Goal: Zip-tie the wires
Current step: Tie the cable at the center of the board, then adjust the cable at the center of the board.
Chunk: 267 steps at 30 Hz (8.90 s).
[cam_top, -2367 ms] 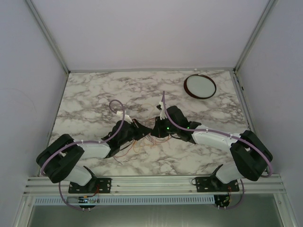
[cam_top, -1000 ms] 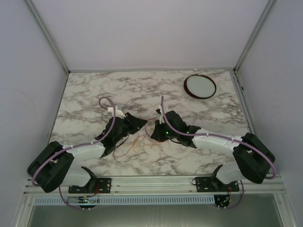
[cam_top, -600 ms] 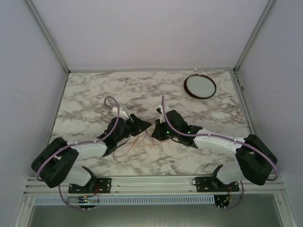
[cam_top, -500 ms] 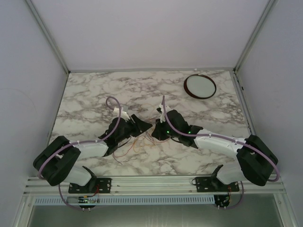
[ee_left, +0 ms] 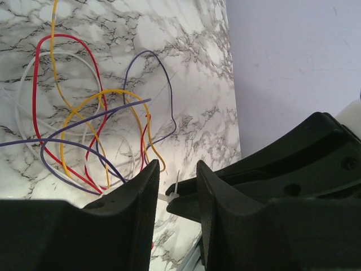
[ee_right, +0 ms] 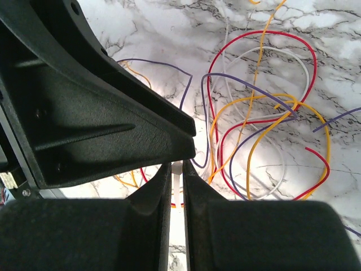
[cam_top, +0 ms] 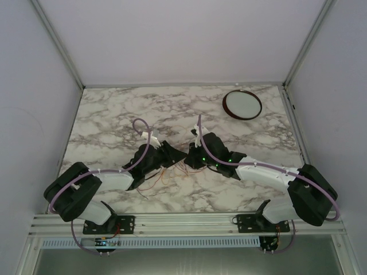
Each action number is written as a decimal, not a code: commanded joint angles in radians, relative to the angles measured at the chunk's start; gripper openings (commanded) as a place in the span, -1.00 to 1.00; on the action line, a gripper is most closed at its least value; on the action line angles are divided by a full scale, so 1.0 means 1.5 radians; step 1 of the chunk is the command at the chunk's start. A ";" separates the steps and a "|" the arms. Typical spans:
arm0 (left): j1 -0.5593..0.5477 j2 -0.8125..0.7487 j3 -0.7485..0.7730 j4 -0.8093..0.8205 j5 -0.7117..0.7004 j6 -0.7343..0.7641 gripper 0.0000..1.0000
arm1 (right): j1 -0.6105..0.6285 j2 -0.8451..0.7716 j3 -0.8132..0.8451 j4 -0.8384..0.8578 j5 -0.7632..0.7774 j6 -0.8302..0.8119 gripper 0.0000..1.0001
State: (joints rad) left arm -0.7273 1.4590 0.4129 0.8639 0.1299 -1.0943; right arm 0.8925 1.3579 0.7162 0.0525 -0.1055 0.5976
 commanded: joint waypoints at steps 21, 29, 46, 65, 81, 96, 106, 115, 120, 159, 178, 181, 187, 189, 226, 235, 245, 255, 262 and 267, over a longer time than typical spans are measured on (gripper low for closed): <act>-0.029 0.031 -0.007 0.105 -0.038 -0.056 -0.57 | -0.009 -0.057 -0.027 0.081 0.074 0.077 -0.92; -0.028 0.033 -0.006 0.089 -0.046 -0.050 -1.00 | -0.009 -0.059 -0.028 0.079 0.076 0.076 -0.91; 0.026 -0.042 0.068 -0.038 -0.074 0.028 -1.00 | 0.036 -0.046 -0.037 0.066 0.111 0.079 -0.90; 0.053 -0.048 0.079 -0.049 -0.042 0.048 -0.23 | 0.059 -0.046 -0.008 0.045 0.139 0.052 -0.89; 0.018 -0.026 0.015 0.045 -0.026 -0.008 -0.04 | 0.043 -0.044 0.012 0.070 0.164 0.054 -0.87; -0.014 0.013 0.002 0.094 -0.047 -0.041 -0.82 | 0.037 -0.034 0.018 0.073 0.157 0.051 -0.86; 0.049 -0.005 0.089 -0.010 -0.023 0.003 -1.00 | 0.049 -0.049 -0.012 0.053 0.166 0.059 -0.87; 0.107 0.000 0.203 -0.121 0.020 0.079 -1.00 | 0.073 -0.056 -0.016 0.030 0.200 0.051 -0.87; 0.107 -0.002 0.157 -0.072 0.039 0.062 -0.53 | 0.066 -0.050 0.005 0.037 0.197 0.043 -0.86; 0.100 -0.052 0.219 -0.194 0.027 0.126 -1.00 | 0.086 0.003 0.034 0.035 0.171 0.048 -0.91; 0.185 -0.195 0.154 -0.300 0.025 0.165 -1.00 | 0.021 -0.125 0.004 0.118 0.133 -0.106 0.15; 0.214 -0.231 0.174 -0.353 0.036 0.184 -1.00 | -0.011 -0.172 -0.042 0.174 0.148 -0.155 0.40; 0.237 -0.270 0.215 -0.439 0.041 0.211 -1.00 | -0.094 -0.229 -0.170 0.359 0.124 -0.248 0.86; 0.242 -0.282 0.228 -0.460 0.041 0.216 -1.00 | -0.116 -0.226 -0.205 0.445 0.100 -0.266 0.87; 0.255 -0.327 0.308 -0.564 0.057 0.253 -1.00 | -0.104 0.118 -0.103 0.733 -0.387 -0.257 0.15; 0.255 -0.331 0.270 -0.528 0.071 0.232 -1.00 | -0.067 0.194 0.029 0.654 -0.341 -0.355 0.63; 0.254 -0.333 0.254 -0.509 0.077 0.226 -1.00 | -0.043 0.270 0.135 0.580 -0.400 -0.379 0.58; 0.254 -0.337 0.254 -0.504 0.077 0.224 -1.00 | -0.027 0.301 0.159 0.557 -0.411 -0.374 0.17; 0.254 -0.342 0.279 -0.534 0.072 0.243 -1.00 | -0.027 0.290 0.162 0.536 -0.412 -0.366 -0.69; 0.254 -0.354 0.272 -0.545 0.061 0.247 -1.00 | -0.034 0.256 0.146 0.486 -0.393 -0.377 -1.00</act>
State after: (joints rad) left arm -0.3504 0.9638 0.8009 0.0479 0.2272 -0.7414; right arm 0.8440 1.7973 0.9268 0.8280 -0.6945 0.0547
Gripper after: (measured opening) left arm 0.005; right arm 0.011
